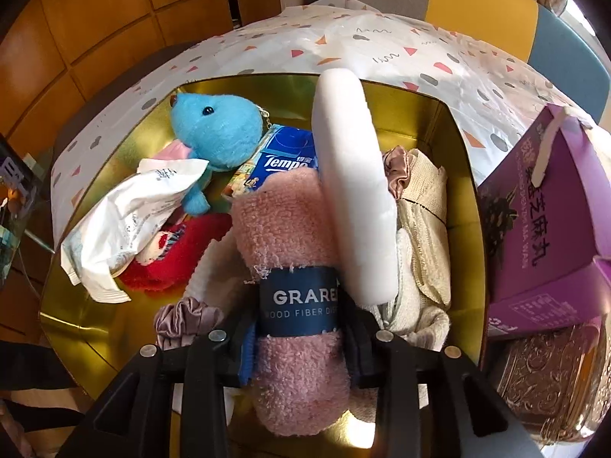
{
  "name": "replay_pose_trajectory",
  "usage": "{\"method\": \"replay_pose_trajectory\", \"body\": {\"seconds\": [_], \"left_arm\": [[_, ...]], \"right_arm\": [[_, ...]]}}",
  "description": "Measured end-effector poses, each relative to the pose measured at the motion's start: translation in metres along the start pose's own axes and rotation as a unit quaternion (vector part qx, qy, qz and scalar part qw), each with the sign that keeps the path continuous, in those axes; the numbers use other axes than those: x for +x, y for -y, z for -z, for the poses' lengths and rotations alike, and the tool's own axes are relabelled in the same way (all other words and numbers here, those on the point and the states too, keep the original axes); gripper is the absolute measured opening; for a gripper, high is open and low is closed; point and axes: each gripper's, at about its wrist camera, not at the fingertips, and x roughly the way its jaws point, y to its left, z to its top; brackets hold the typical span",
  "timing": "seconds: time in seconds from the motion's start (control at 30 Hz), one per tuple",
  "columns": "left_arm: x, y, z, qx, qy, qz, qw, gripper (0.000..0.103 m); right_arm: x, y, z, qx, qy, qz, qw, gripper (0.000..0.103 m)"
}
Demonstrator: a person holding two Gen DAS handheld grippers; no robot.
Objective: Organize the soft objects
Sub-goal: 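Lower the pink towel into the tray and open the right tool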
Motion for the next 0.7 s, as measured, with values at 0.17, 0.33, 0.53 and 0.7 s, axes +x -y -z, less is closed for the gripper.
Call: {"method": "replay_pose_trajectory", "body": {"seconds": [0.17, 0.33, 0.53, 0.7], "left_arm": [[-0.004, 0.005, 0.0, 0.007, 0.002, 0.001, 1.0, 0.103], [-0.011, 0.016, -0.001, 0.018, 0.007, 0.003, 0.9998, 0.103], [-0.02, 0.034, -0.002, 0.031, 0.013, 0.008, 0.9994, 0.103], [-0.025, 0.055, 0.002, 0.051, 0.008, 0.022, 0.9984, 0.103]], "right_arm": [[-0.025, -0.008, 0.006, -0.004, 0.042, 0.015, 0.999, 0.042], [-0.057, -0.005, 0.016, 0.004, 0.089, 0.036, 0.995, 0.042], [-0.094, 0.008, 0.031, 0.041, 0.141, 0.088, 0.985, 0.042], [-0.109, 0.023, 0.043, 0.064, 0.151, 0.116, 0.98, 0.042]]}}
